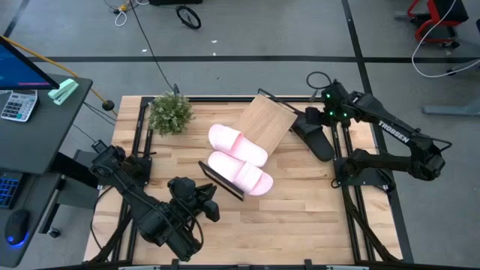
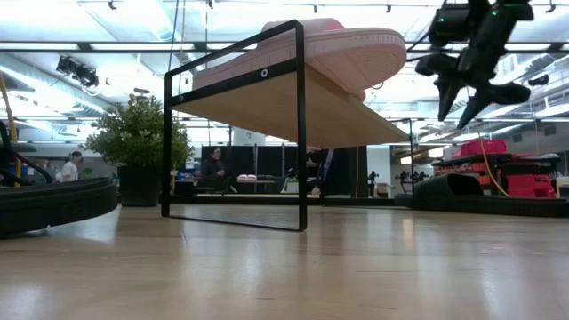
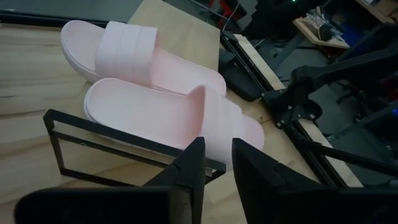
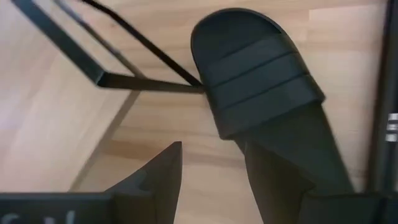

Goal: Pick and place slides into the shelf
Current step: Put the top black slipper on the shelf

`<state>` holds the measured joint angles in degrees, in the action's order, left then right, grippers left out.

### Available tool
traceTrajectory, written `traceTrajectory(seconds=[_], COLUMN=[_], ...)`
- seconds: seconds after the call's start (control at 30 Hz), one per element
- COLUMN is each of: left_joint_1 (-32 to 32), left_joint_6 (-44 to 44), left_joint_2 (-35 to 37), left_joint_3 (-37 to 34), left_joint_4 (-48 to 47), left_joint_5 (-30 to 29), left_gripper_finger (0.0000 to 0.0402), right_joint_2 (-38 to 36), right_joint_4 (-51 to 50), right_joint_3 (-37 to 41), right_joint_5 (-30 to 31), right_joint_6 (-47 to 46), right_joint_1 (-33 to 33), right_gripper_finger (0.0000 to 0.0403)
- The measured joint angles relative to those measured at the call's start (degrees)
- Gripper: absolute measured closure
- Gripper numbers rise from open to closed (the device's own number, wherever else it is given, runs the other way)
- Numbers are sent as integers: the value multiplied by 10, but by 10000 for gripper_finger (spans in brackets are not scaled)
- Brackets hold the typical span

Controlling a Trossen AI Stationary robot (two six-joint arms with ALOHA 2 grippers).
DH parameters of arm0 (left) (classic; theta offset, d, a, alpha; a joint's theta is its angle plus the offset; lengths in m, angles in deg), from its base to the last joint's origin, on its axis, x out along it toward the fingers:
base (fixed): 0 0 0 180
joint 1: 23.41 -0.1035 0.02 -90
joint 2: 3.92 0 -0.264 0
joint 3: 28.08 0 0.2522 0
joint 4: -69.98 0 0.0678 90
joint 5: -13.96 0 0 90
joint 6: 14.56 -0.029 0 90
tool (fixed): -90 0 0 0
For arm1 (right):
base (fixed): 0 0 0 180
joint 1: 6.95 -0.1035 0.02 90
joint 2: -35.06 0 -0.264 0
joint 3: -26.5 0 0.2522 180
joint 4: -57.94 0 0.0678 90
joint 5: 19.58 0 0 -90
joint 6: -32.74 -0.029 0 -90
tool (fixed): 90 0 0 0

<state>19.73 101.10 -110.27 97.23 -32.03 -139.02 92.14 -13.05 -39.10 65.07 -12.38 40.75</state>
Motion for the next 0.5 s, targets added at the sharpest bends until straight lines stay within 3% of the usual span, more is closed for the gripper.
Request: traceTrajectory(seconds=[0.2,0.5], left_joint_1=[-8,-28], left_joint_6=[1,1], left_joint_2=[0,0], left_joint_3=[0,0], left_joint_4=[-6,-6], left_joint_5=[1,2], left_gripper_finger=[296,287], right_joint_2=[-71,-159], right_joint_4=[97,180], right_joint_3=[97,208], right_joint_5=[-1,56], right_joint_6=[-118,-296], right_joint_1=[19,21], right_gripper_finger=[222,222])
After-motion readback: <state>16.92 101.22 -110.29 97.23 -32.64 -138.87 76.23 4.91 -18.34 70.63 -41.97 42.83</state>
